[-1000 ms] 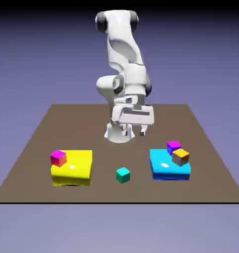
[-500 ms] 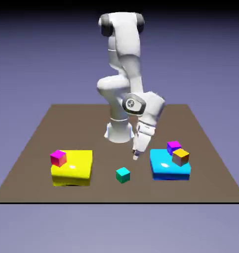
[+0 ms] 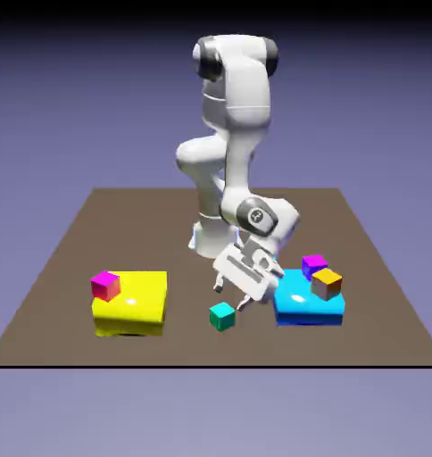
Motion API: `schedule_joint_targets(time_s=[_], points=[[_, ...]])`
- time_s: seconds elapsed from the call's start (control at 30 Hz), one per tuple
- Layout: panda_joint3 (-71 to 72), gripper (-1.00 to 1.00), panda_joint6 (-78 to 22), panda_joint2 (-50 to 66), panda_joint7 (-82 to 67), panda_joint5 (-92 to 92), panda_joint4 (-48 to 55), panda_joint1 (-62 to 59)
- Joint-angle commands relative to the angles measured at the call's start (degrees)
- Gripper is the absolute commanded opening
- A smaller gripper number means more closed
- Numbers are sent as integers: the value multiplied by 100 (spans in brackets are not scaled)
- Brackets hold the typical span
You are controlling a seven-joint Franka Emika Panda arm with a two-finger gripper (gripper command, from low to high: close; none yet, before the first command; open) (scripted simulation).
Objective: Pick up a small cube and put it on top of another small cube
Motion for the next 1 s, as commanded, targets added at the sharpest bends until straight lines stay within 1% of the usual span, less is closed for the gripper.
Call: schedule_joint_targets(time_s=[0.0, 0.8, 0.83, 0.87, 0.97], points=[[183, 0, -56, 59, 17, -61, 19, -208], [4486, 0, -1376, 1447, 412, -1480, 468, -5081], [4486, -100, -1376, 1447, 412, -1480, 468, -5081], [4486, -100, -1376, 1447, 412, -1480, 468, -5081], [3937, -100, -1207, 1270, 362, -1299, 410, -4458]])
